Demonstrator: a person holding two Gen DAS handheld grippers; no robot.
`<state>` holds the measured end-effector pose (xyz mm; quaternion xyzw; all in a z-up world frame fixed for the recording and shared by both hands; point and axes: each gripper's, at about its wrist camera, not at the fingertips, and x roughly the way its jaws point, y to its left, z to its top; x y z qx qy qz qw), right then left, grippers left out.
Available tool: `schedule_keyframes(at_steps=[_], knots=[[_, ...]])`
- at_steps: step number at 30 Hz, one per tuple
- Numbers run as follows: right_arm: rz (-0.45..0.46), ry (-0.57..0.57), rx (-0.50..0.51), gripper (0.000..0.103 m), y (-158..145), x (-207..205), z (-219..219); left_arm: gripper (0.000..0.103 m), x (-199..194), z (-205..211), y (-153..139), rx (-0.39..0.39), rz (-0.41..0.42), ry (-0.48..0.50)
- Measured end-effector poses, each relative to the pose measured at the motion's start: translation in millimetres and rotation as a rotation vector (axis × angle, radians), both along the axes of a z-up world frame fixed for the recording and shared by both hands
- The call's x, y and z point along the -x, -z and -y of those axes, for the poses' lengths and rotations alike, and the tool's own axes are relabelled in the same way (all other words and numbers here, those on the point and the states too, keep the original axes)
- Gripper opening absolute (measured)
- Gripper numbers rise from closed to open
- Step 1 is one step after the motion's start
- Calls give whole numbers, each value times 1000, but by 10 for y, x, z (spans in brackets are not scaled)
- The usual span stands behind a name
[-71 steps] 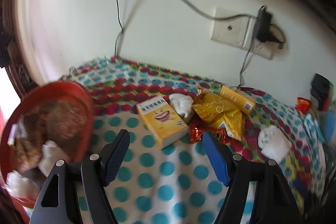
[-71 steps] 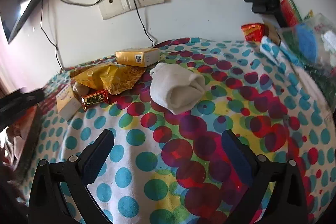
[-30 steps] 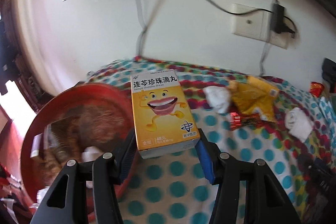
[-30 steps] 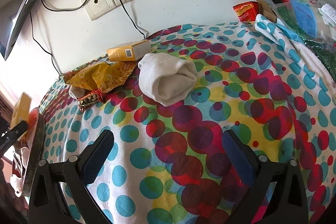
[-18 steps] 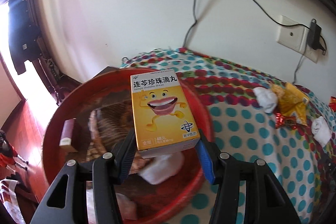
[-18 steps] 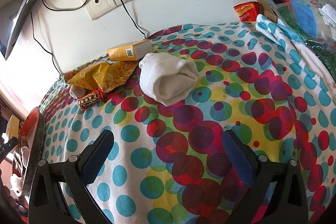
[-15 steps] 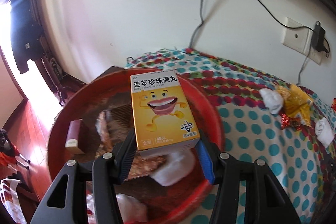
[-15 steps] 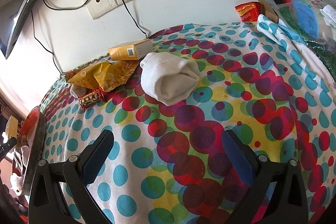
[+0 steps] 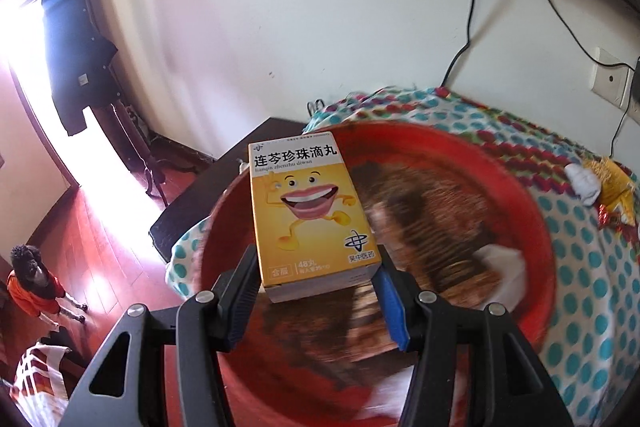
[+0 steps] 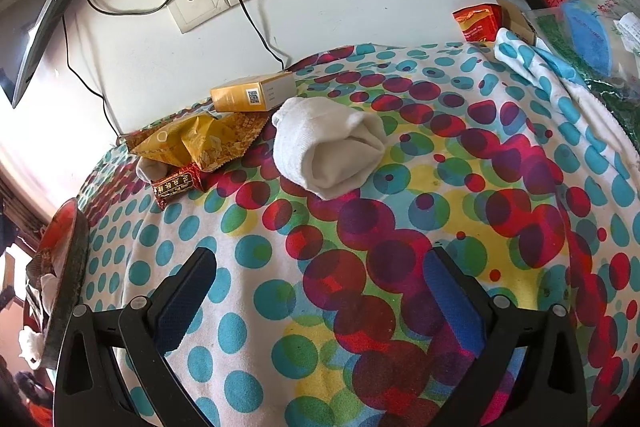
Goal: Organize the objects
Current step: 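Carry the yellow medicine box over the red tray, then lower the yellow box into the red tray and open the left gripper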
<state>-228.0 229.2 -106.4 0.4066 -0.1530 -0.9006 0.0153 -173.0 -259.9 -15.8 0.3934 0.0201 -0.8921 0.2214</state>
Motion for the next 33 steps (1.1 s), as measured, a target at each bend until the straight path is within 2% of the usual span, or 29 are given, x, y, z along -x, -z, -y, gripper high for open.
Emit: schedule_keyframes(at_steps=[4,7,10,15,18,21,27,31,33], knots=[[3,-5,-7,103,2,2,6,55,37,240,11,33,48,20],[4,-4,-9,103,1,6,12,55,207,378,83,-19,102,40],[6,-5,-14,103,2,8,16,55,376,372,162,-15,136,53],[5,-6,-12,103,2,10,22,55,607,379,262,-29,143,29],[4,-6,-10,103,1,8,24,55,788,402,357,-30,186,16],[6,-9,-15,103,0,11,35,55,901,451,402,-94,184,3],[12,-27,-29,103,0,28,83,55,1049,296,426,-110,183,76],[12,-27,-29,103,0,29,82,57,1000,448,476,-194,157,22],[12,-27,-28,103,0,29,82,57,968,445,469,-170,145,16]])
